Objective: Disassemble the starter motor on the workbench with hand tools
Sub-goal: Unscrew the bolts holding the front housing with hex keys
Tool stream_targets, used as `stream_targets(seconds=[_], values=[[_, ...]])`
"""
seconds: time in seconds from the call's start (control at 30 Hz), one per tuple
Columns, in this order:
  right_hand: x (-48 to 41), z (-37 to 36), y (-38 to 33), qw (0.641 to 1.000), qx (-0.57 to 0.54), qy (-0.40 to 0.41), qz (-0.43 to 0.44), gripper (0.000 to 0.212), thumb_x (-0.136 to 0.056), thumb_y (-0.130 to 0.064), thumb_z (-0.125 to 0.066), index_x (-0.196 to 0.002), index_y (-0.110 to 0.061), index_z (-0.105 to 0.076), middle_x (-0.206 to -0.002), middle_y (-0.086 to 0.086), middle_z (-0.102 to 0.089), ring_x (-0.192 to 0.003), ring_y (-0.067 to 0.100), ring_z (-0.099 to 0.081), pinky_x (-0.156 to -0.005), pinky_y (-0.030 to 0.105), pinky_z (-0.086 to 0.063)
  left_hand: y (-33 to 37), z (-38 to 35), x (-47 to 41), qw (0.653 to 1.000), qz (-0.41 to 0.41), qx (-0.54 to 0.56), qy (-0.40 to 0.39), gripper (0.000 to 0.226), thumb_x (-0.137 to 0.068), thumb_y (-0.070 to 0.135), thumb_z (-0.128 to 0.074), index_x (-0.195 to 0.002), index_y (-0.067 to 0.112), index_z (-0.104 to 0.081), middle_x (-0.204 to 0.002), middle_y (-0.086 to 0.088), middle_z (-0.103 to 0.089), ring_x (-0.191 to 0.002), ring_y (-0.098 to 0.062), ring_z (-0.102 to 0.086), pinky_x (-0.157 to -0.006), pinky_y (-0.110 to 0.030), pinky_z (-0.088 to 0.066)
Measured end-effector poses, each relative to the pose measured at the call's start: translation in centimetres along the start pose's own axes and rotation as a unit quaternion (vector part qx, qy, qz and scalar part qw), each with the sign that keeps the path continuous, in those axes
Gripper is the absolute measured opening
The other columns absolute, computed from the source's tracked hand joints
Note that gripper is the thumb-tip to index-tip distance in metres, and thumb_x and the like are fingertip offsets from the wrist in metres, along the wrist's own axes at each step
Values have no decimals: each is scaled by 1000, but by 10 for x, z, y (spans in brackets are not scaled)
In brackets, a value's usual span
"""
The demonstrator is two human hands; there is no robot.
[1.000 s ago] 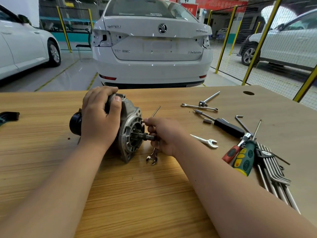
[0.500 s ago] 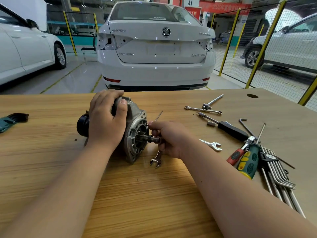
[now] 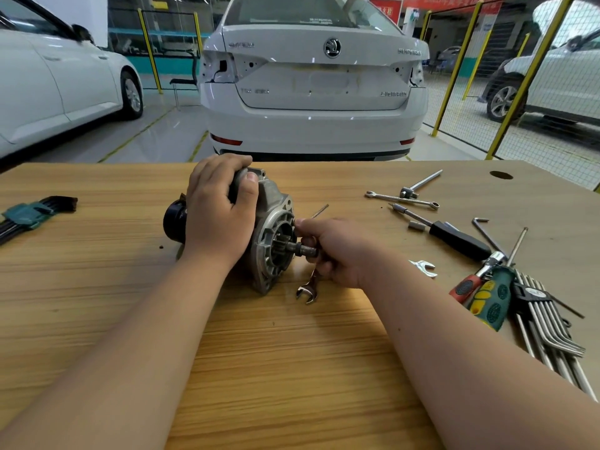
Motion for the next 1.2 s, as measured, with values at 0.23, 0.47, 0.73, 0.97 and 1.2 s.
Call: stream_targets(seconds=[0.23,0.47,0.73,0.97,1.2], values=[[-5,-1,0,999,-18,-29,-13,18,-92,-27,-64,-79,-15,-65,-50,-7,-51,-39,5,-42,-34,17,-30,1,1,1,1000,5,1,-1,39,-95,32,-41,-122,12,-61,-124,-2,-58,-124,-10,-38,-109,-33,-31],[13,1,-46,873,378,80,298,26,-90,-32,-66,-66,-28,-55,-61,-12,-51,-54,4,-45,-53,24,-37,1,1,1,1000,11,-3,-8,38,-96,31,-41,-123,12,-60,-124,-2,-57,-125,-15,-41,-107,-32,-32],[23,-2,-57,803,434,90,399,18,-87,-26,-70,-79,-32,-55,-84,-16,-50,-67,2,-49,-60,21,-38,0,0,1,1000,15,6,-15,38,-97,30,-42,-125,12,-60,-125,-1,-57,-126,-13,-40,-109,-35,-32],[38,-14,-66,734,498,74,456,8,-90,-19,-68,-88,-11,-67,-90,-10,-49,-67,11,-50,-62,33,-48,0,0,2,1000,17,7,-19,38,-97,29,-42,-126,12,-60,-125,-2,-57,-126,-15,-40,-109,-34,-32],[49,-22,-69,681,547,58,484,11,-91,-15,-65,-93,-5,-70,-97,5,-58,-70,27,-57,-64,46,-52,0,0,1,999,19,8,-28,42,-95,32,-40,-125,10,-60,-126,-4,-58,-128,-18,-41,-110,-37,-31]])
Point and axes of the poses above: each hand's wrist, its own x-axis away from the middle knuckle, its own z-axis out of the back of the hand, y = z × x, the point moved 8 cm from there along -x, towards the middle knuckle
